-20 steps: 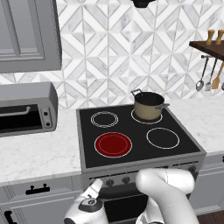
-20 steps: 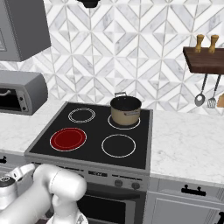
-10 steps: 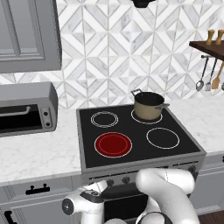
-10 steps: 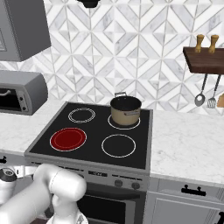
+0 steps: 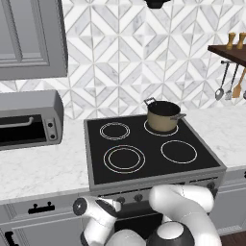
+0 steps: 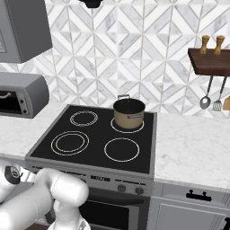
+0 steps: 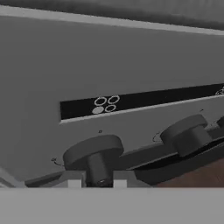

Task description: Turn off the front left burner of the stove.

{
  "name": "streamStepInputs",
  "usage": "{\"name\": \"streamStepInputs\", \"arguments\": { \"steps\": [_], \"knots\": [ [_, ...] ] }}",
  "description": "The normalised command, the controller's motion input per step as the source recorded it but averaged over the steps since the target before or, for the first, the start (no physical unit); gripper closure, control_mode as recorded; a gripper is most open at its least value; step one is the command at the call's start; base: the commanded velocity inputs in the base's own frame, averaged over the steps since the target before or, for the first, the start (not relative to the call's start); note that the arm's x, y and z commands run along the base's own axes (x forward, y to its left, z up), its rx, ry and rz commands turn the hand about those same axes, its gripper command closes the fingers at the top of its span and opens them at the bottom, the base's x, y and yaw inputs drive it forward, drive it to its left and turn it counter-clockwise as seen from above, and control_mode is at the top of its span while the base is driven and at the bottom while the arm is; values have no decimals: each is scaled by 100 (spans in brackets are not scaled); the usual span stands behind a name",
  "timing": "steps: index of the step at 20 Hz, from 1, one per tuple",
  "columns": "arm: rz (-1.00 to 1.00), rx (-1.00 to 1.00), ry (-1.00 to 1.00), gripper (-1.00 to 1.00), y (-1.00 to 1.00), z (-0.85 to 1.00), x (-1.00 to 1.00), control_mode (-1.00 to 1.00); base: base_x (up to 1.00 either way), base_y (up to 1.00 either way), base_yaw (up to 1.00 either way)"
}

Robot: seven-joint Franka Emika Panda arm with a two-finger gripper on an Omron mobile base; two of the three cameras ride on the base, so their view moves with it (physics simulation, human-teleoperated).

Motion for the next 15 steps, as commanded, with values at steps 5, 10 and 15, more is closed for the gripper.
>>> {"name": "streamStepInputs", "arguments": {
  "steps": [5,10,15],
  "knots": [
    [-28,8,0,100,-11,0,2,-100,0,0,0],
    [0,-1,0,100,0,0,0,-100,0,0,0],
    [-1,3,10,100,-31,-12,3,-100,0,0,0]
  ]
}}
